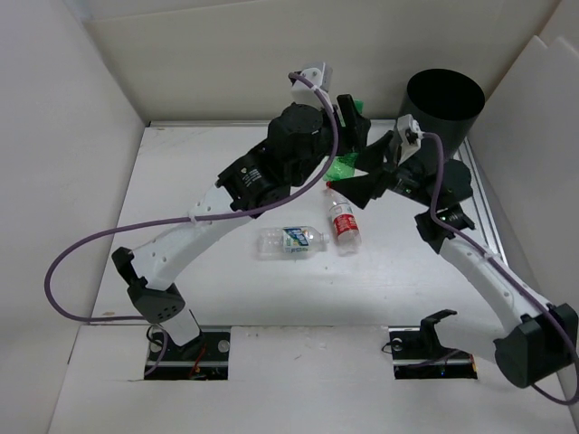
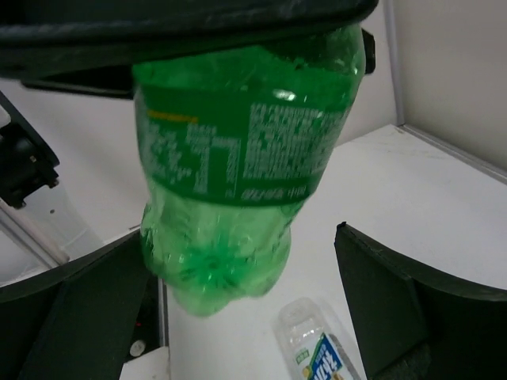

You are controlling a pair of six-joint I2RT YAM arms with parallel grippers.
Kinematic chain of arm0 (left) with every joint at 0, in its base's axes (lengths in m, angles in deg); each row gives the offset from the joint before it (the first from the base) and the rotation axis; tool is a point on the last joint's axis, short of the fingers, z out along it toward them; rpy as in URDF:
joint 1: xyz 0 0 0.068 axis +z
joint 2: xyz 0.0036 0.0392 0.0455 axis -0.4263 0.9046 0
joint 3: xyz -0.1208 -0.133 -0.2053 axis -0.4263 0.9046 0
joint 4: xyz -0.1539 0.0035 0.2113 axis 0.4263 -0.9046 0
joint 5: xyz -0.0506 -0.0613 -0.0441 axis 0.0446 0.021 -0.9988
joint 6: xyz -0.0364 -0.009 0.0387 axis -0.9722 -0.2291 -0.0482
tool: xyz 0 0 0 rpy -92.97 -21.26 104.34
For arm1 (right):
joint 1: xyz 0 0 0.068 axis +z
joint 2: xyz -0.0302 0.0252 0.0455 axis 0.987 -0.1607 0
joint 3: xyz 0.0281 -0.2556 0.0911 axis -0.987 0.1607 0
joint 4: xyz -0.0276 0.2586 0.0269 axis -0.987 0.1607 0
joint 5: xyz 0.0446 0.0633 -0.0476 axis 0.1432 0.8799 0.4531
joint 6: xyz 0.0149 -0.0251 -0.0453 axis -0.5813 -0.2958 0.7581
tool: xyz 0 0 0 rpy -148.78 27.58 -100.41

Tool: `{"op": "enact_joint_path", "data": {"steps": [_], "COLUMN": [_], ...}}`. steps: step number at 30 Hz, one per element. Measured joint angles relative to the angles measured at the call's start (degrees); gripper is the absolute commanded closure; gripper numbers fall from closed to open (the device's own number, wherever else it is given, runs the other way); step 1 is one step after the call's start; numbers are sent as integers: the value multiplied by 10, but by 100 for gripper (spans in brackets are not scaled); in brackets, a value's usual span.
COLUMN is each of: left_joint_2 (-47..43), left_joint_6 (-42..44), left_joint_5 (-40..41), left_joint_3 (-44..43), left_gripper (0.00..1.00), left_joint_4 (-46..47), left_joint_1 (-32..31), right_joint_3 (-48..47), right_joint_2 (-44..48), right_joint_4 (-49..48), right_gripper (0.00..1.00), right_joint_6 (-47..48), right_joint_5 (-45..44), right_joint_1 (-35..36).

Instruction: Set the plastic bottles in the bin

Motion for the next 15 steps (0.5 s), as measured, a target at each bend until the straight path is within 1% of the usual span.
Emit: {"op": "enact_joint_path", "data": {"steps": [6,8,9,10,11,12,13,14,15], "left_joint_2": [-5,-5,-6,-7,-9,-11,-14,-19,-22], "left_joint_6": [-3,-7,-8,-10,-11,-11,-8,-7,-8], "left_joint_5": [-23,-29,-33,-37,-42,-49,-61,-71,-76], "left_joint_3": [46,56,61,65,71,72,74,78,79], "left_gripper": [100,100,100,94,87,74,59,6,0], "left_joint_4": [25,31,34,37,45,47,51,53,53], "left_joint_1": [14,19,22,26,32,35,41,47,51], "right_joint_3": [-7,-10,-14,-18,-24,-28,-33,-40,-47], "right_joint_2": [-97,-118,-125,-132,-138,-142,-146,-150,-154], "right_joint_4": [-128,-161,-173,-183,-194,-194,-196,-196,-195], "right_gripper": [0,9,18,33,43,58,75,89,93], "right_joint_6": [-69,-89,-95,-102,-108,-117,-123,-126,-127], "right_joint_5": [7,7,7,8,11,9,6,8,6], "right_joint_1": [15,17,18,19,21,22,22,22,23]}}
